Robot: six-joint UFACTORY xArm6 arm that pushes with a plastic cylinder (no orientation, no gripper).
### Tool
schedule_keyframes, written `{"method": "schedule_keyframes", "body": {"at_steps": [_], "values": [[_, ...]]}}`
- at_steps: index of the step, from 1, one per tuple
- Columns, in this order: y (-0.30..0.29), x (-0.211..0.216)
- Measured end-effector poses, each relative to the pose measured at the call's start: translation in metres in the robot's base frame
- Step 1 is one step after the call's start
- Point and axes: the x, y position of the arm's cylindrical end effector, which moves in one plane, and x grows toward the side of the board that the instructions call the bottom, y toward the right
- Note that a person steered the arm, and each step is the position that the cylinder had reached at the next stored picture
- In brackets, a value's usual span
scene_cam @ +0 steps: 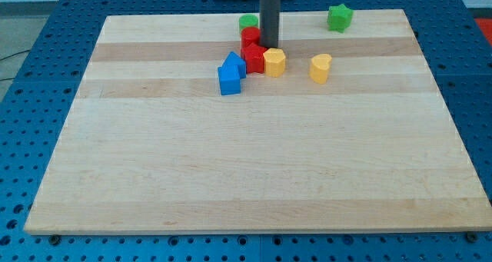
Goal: Move the red circle towards the top left side of the board
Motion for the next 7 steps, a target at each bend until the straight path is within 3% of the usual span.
{"method": "schedule_keyframes", "body": {"at_steps": [1, 4, 5, 6, 7], "values": [[0.037, -0.010], [-0.134, -0.048], [-0.121, 0.014], [-0.126, 0.048], [-0.157, 0.012]]}}
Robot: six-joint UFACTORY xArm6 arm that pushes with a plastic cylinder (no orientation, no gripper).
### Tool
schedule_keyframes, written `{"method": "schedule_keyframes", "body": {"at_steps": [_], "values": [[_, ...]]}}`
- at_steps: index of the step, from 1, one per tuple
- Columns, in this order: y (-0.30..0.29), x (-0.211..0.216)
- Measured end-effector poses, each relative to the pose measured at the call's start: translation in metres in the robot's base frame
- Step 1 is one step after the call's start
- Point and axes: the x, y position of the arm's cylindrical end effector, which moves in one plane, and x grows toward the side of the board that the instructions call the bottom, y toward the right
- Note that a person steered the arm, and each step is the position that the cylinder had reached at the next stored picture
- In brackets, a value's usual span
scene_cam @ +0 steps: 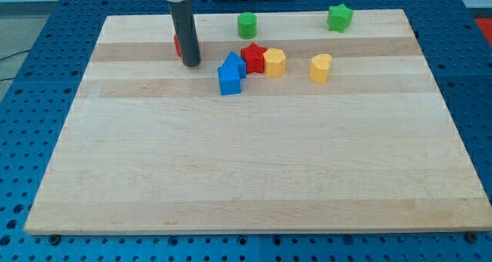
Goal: Move the red circle towards the top left side of the board
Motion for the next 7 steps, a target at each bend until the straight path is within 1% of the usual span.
{"method": "schedule_keyframes", "body": {"at_steps": [1, 2, 3, 4, 5, 6, 7], "values": [[-0.004, -0.032], [0.001, -0.019], [0.006, -0.030], [-0.006, -0.053], [-0.020, -0.055], [0.015, -0.055], [0.033, -0.055]]}}
